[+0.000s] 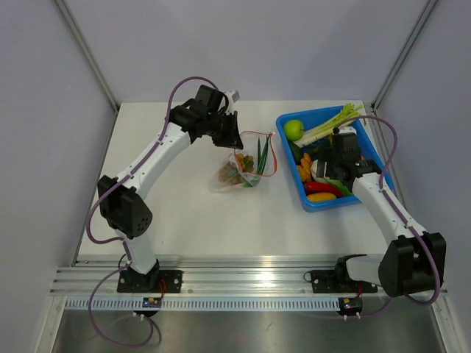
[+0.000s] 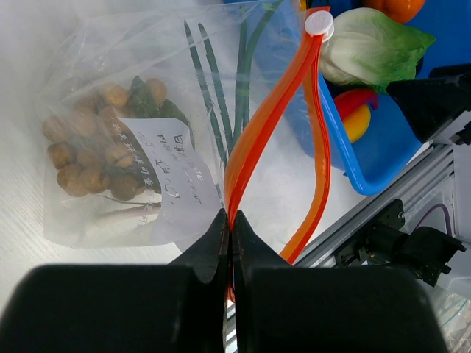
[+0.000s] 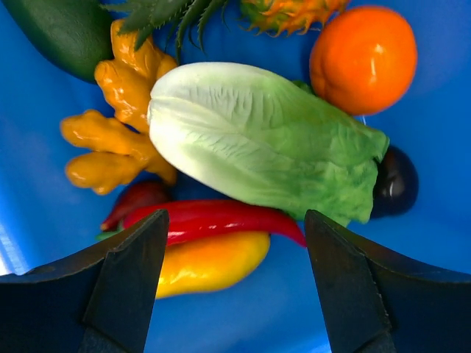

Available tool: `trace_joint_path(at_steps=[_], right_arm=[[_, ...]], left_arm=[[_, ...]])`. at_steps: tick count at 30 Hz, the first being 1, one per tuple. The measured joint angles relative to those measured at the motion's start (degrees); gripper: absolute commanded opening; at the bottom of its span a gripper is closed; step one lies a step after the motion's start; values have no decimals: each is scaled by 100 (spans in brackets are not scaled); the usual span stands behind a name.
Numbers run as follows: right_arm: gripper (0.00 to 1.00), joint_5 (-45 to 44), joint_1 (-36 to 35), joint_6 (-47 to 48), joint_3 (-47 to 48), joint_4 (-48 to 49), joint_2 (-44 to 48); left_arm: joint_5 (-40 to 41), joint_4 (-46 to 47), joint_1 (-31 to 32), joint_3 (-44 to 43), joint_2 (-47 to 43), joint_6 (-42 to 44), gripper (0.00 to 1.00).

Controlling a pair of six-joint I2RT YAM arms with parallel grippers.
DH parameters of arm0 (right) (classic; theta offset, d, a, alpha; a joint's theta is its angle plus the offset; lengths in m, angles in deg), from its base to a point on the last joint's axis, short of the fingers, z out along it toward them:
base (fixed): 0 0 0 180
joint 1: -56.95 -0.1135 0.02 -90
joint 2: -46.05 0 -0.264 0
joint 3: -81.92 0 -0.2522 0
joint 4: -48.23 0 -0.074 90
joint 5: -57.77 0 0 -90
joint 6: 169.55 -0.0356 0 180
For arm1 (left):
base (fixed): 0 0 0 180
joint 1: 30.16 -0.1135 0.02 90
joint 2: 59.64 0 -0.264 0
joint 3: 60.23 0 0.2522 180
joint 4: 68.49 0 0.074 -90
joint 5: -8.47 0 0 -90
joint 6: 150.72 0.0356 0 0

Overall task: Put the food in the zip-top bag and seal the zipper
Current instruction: Pick up the fake vegetable from the bin.

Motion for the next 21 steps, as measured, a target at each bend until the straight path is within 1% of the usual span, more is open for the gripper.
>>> trace_joint_path(at_steps=[4, 9, 12, 14, 18, 21], right_arm=[[81, 144, -2, 798, -501, 693, 42], [81, 280, -9, 1486, -553, 1095, 22], [81, 496, -9, 1620, -509, 1141, -48], [81, 807, -11, 1637, -507, 1117, -59], [80, 1475, -13, 1558, -509, 1003, 4], [80, 1744, -13, 1443, -575, 881, 186]], left_arm=[[-52, 52, 0, 48, 0, 2, 0], [-103, 59, -2, 59, 0, 39, 0], [-118, 61, 0, 59, 0, 92, 0], [-127, 61, 0, 63, 0, 122, 0], [-133, 61, 0, 96, 0, 151, 0], [-162, 79, -2, 146, 0, 175, 0]])
